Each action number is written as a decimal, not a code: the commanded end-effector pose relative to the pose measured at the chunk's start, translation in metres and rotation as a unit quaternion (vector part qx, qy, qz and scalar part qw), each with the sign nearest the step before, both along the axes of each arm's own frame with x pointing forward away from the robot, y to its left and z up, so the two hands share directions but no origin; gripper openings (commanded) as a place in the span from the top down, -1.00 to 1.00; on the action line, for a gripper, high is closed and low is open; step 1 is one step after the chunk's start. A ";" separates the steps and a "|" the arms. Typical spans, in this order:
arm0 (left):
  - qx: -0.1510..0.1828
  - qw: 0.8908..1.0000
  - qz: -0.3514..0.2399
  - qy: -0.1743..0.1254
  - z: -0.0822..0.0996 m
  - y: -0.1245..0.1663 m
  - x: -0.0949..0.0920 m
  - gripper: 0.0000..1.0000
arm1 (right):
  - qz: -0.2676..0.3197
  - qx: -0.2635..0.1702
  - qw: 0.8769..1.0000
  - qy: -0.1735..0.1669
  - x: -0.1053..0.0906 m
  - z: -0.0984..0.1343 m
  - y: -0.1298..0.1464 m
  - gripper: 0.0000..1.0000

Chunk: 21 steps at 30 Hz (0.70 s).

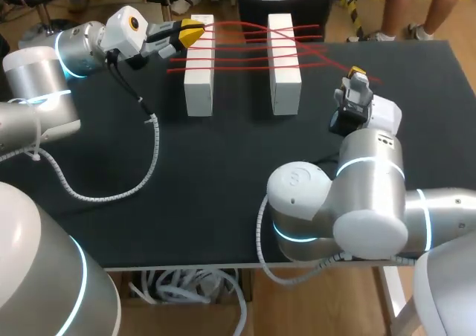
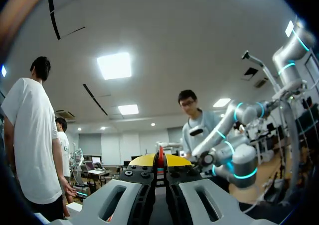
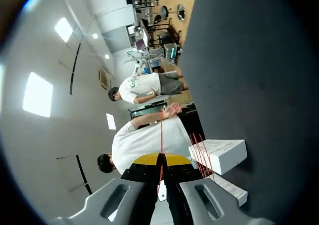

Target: Grab the tape and strap the tape.

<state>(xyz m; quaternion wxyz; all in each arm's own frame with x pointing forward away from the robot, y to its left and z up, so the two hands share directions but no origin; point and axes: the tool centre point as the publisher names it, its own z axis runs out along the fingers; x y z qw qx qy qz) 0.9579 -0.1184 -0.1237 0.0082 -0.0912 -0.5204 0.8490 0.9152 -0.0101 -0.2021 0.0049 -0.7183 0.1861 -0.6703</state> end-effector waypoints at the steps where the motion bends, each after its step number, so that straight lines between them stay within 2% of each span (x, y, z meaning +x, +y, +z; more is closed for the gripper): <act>1: -0.001 1.000 -0.001 -0.001 -0.001 0.000 0.001 1.00 | -0.031 -0.033 0.999 -0.012 0.002 0.006 0.007 1.00; 4: -0.001 1.000 -0.001 -0.001 -0.001 0.000 0.001 1.00 | -0.029 -0.094 0.995 -0.001 0.001 0.008 0.005 1.00; 21: -0.001 1.000 -0.001 -0.001 -0.001 0.000 0.001 1.00 | -0.029 -0.094 0.995 -0.001 0.001 0.008 0.005 1.00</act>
